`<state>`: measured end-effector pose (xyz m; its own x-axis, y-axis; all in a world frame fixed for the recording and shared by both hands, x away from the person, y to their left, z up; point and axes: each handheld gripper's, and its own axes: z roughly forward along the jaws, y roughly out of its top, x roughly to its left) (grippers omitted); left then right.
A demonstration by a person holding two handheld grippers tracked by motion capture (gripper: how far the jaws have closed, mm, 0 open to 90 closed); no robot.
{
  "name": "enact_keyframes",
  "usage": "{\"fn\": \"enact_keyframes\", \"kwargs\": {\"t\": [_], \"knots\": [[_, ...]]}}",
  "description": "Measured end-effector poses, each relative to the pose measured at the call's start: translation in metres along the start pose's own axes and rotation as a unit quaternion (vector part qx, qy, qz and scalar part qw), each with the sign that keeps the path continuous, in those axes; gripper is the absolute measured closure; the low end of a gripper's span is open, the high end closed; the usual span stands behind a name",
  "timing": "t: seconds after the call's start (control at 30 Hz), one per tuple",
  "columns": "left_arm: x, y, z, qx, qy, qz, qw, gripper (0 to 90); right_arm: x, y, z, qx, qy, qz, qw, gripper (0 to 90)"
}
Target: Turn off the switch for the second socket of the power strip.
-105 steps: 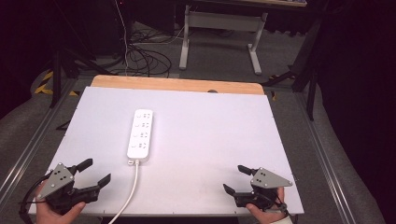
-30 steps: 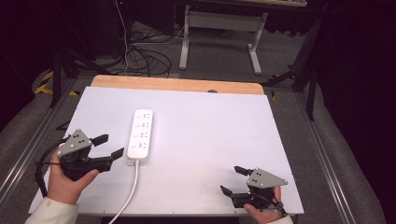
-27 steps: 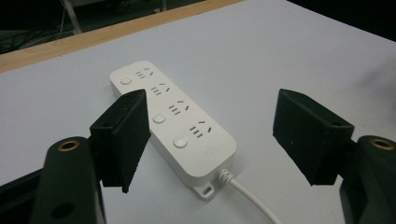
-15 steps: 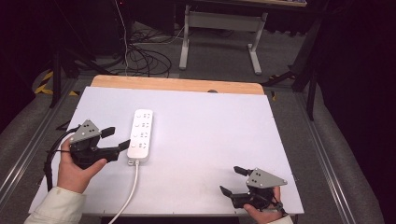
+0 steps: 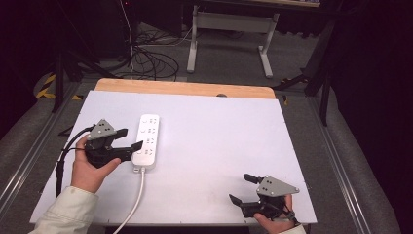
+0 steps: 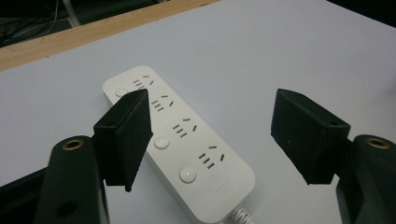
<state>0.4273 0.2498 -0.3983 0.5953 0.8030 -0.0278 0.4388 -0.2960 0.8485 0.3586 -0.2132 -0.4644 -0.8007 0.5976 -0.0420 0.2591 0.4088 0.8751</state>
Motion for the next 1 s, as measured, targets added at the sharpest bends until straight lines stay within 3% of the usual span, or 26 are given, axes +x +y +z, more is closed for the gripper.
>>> {"fn": "enact_keyframes", "kwargs": {"t": [0.13, 0.23, 0.37, 0.6, 0.63, 0.83, 1.0], "knots": [[0.001, 0.001, 0.006, 0.004, -0.001, -0.007, 1.0, 30.9, 0.0, 0.0, 0.0, 0.001, 0.0, 0.0, 1.0, 19.6], [0.003, 0.001, 0.012, 0.005, 0.002, -0.006, 1.0, 38.5, 0.0, 0.0, 0.0, 0.001, 0.0, 0.0, 1.0, 19.6], [0.006, 0.0, 0.018, 0.013, -0.005, -0.014, 0.9998, 55.0, 0.0, 0.0, 0.0, 0.0, 0.001, 0.001, 1.0, 19.5], [0.013, -0.003, 0.031, 0.023, 0.007, -0.028, 0.9993, 89.8, 0.0, 0.0, 0.0, -0.001, 0.003, -0.001, 1.0, 19.5], [0.015, -0.003, 0.033, 0.026, 0.016, -0.023, 0.9993, 89.9, 0.0, 0.0, 0.0, -0.002, 0.002, -0.002, 1.0, 19.5], [0.019, -0.005, 0.044, 0.034, 0.019, -0.029, 0.9988, 90.0, 0.0, 0.0, -0.001, -0.001, 0.003, -0.003, 1.0, 19.5], [0.025, -0.011, 0.056, 0.035, 0.015, -0.008, 0.9992, 90.0, 0.0, 0.0, -0.001, -0.001, 0.004, -0.004, 1.0, 19.5]]}}
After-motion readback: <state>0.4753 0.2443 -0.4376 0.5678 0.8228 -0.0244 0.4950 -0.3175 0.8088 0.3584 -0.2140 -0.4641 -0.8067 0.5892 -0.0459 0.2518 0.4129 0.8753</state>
